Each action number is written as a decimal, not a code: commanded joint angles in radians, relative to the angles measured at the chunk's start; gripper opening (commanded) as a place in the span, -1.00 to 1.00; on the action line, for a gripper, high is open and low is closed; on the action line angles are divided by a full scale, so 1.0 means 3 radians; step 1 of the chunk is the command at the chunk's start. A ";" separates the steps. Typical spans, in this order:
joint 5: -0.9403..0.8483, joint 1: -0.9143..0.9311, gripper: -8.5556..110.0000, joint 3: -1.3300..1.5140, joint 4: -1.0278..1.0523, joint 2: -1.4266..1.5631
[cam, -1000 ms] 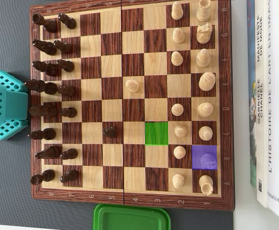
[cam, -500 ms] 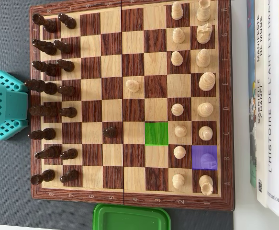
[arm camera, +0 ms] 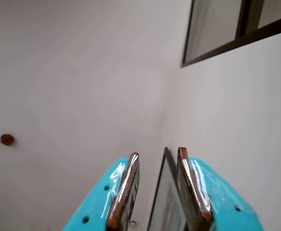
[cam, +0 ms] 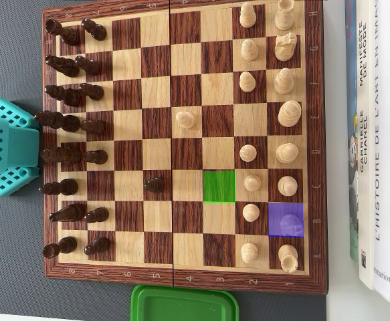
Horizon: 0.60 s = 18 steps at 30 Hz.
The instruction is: Play chess
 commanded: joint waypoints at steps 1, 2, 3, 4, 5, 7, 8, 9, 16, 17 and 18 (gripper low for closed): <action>-0.0010 0.0005 -0.64 -0.0020 0.0291 -0.0031; -0.0010 0.0005 -0.64 -0.0087 0.0419 -0.0031; -0.0010 0.0005 -0.64 -0.0164 0.0568 -0.0031; -0.0010 0.0005 -0.64 -0.0240 0.0721 -0.0031; -0.0010 0.0005 -0.64 -0.0312 0.0890 -0.0031; -0.0010 0.0005 -0.64 -0.0450 0.1253 -0.0031; -0.0010 0.0005 -0.64 -0.0516 0.1442 -0.0031; -0.0010 0.0005 -0.64 -0.0573 0.1631 -0.0026; -0.0010 0.0005 -0.64 -0.0951 0.3114 -0.0026; -0.0010 0.0005 -0.64 -0.0997 0.3365 -0.0026; -0.0010 0.0005 -0.64 -0.1048 0.3615 -0.0026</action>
